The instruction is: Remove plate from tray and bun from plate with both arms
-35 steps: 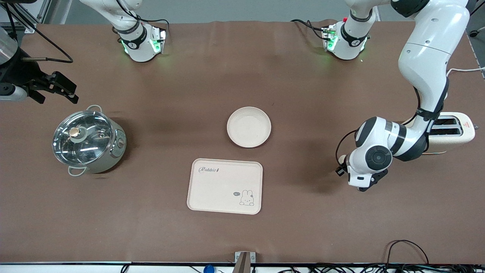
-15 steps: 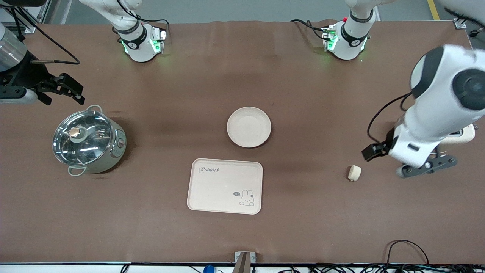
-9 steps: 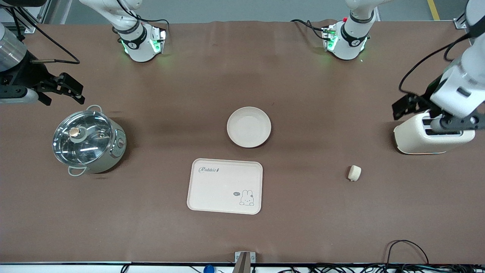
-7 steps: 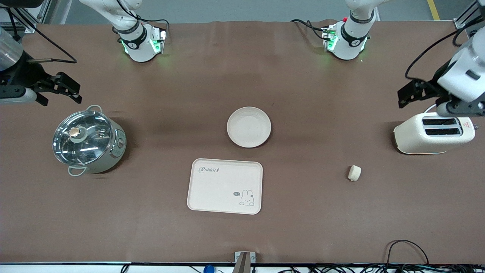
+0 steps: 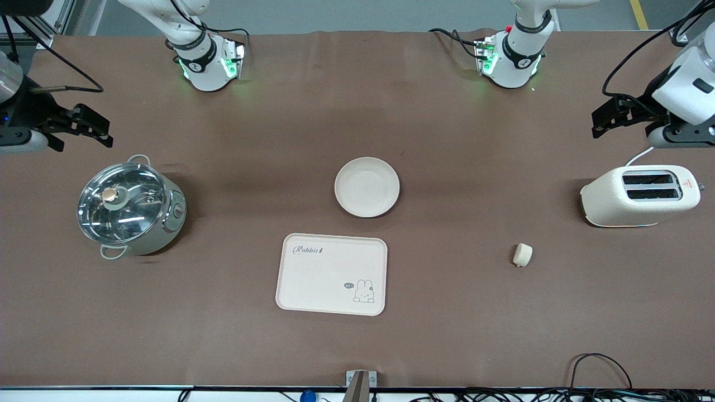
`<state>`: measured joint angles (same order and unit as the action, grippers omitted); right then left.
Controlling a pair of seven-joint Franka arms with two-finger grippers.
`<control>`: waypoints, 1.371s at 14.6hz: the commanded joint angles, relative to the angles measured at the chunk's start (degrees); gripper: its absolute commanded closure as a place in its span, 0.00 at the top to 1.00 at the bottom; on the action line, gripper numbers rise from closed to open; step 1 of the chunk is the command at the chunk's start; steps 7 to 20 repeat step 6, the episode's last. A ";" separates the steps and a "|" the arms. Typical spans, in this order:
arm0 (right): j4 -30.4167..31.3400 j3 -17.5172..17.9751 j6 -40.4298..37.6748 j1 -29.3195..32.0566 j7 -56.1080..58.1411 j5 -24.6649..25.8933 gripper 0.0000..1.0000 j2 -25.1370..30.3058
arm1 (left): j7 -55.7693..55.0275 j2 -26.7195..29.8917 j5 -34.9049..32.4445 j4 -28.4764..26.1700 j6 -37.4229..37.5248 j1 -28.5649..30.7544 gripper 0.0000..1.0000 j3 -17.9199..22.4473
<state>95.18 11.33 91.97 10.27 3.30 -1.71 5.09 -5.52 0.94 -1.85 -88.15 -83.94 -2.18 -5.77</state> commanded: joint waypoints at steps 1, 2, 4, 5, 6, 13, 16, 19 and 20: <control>-2.63 0.36 -1.53 0.36 0.13 -0.49 1.00 -0.87 | 1.21 2.31 1.32 -2.55 -1.58 -0.37 1.00 0.41; -2.63 0.36 -1.45 0.45 0.13 0.38 1.00 -0.78 | 1.21 2.31 2.10 -2.12 -1.58 -0.37 1.00 0.41; -2.71 0.28 -1.36 0.89 0.57 0.39 1.00 -0.87 | 0.95 1.26 2.38 1.47 -1.05 -0.54 1.00 0.41; -2.54 0.28 -1.53 0.80 0.57 0.39 1.00 -0.78 | 0.86 1.09 2.20 1.75 -0.96 -0.46 1.00 0.41; -2.54 0.19 -1.45 0.80 0.57 0.47 1.00 -0.78 | 0.86 1.17 2.37 1.75 -0.87 -0.46 1.00 0.41; -2.54 0.19 -1.45 0.80 0.57 0.47 1.00 -0.78 | 0.86 1.17 2.37 1.75 -0.87 -0.46 1.00 0.41; -2.54 0.19 -1.45 0.80 0.57 0.47 1.00 -0.78 | 0.86 1.17 2.37 1.75 -0.87 -0.46 1.00 0.41; -2.54 0.19 -1.45 0.80 0.57 0.47 1.00 -0.78 | 0.86 1.17 2.37 1.75 -0.87 -0.46 1.00 0.41; -2.54 0.19 -1.45 0.80 0.57 0.47 1.00 -0.78 | 0.86 1.17 2.37 1.75 -0.87 -0.46 1.00 0.41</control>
